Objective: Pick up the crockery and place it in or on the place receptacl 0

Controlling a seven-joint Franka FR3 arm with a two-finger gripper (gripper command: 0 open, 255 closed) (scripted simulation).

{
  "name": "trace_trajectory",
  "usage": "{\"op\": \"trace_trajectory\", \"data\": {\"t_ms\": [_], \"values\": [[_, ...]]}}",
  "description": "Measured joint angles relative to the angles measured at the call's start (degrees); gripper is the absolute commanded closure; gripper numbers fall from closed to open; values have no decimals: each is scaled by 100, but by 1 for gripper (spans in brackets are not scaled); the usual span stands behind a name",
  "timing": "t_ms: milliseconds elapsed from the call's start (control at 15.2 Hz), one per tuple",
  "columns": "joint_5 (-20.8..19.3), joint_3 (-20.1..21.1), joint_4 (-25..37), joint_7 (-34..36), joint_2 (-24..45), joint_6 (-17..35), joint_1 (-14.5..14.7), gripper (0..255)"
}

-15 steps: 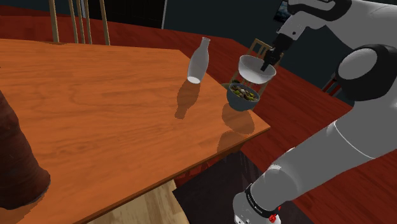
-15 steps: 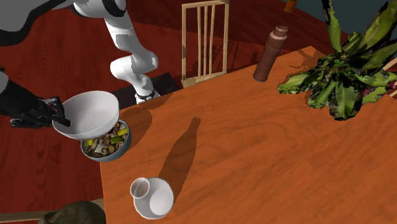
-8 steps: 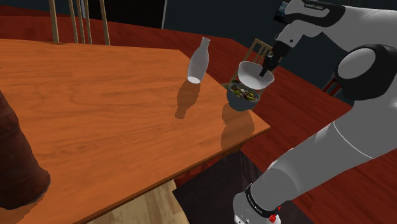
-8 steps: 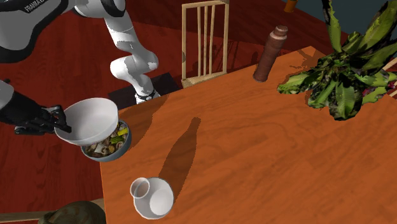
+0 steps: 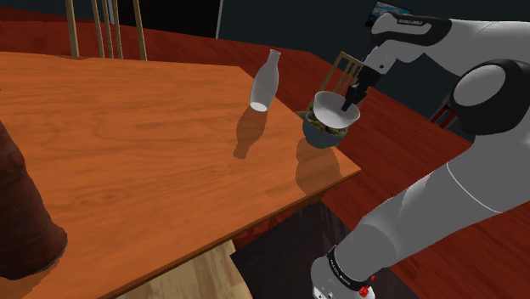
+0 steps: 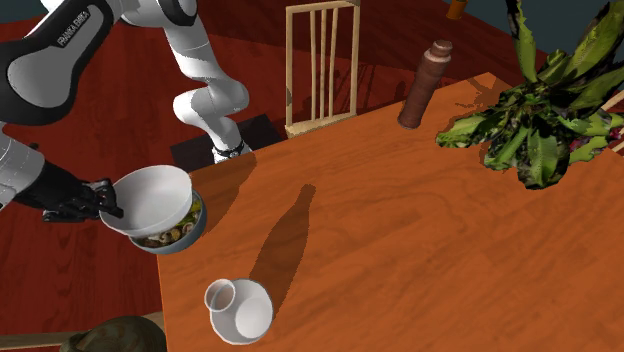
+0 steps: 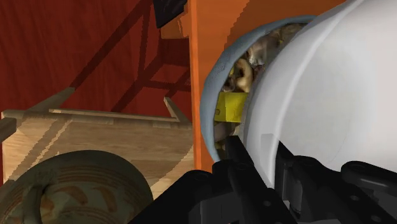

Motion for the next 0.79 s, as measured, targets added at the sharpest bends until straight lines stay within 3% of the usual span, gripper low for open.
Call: {"op": "trace_trajectory", "data": {"t_ms": [528, 594, 792], "values": [[-16, 1, -204, -12, -36, 188, -6, 255], [-16, 1, -202, -10, -35, 187, -5, 0], [-11, 3, -200, -10, -24, 186, -2, 0]]}}
